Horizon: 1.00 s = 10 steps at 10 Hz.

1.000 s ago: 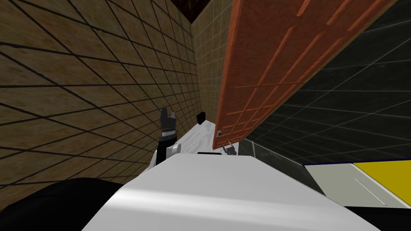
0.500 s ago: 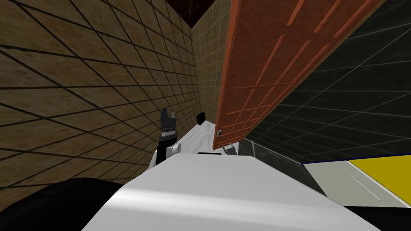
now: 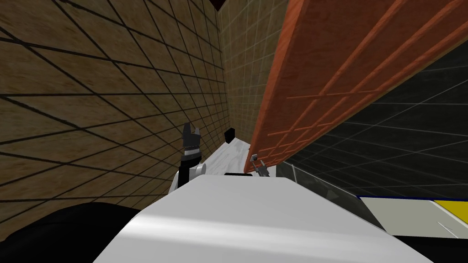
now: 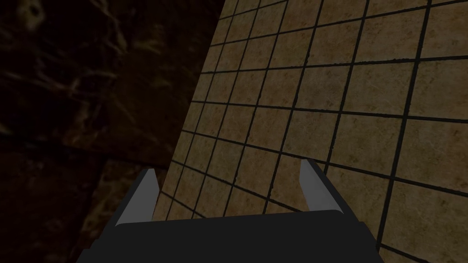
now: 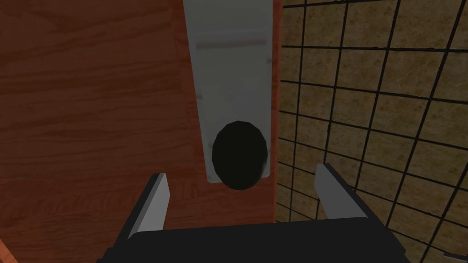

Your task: Push the door open

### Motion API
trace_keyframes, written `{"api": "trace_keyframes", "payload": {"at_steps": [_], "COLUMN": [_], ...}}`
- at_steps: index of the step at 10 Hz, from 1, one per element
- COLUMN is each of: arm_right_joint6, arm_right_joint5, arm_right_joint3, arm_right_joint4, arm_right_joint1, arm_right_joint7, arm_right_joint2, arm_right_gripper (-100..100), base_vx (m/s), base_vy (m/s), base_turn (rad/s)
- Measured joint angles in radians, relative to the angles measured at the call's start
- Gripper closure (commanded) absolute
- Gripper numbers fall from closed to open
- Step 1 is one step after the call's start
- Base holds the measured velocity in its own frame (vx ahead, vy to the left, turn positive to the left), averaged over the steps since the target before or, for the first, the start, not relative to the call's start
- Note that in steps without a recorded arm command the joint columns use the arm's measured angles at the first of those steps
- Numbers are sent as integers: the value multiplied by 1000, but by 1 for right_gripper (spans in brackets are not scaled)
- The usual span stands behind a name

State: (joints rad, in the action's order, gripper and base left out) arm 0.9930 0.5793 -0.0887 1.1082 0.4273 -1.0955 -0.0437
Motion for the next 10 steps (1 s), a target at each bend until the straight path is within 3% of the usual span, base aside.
{"api": "trace_keyframes", "payload": {"at_steps": [5,6,8,10], "arm_right_joint6": [1,1,0,-9], "arm_right_joint5": [0,0,-16,-17], "arm_right_joint3": [0,0,-30,-32], "arm_right_joint4": [0,0,6,8], "arm_right_joint1": [2,2,15,9], "arm_right_joint7": [1,1,-22,-23], "arm_right_joint2": [-1,-1,8,1], "arm_right_gripper": [100,-100,-100,-100], "base_vx": [-25,-32,-54,189], "base_vy": [-10,95,117,80], "base_turn": [1,-227,-134,35]}}
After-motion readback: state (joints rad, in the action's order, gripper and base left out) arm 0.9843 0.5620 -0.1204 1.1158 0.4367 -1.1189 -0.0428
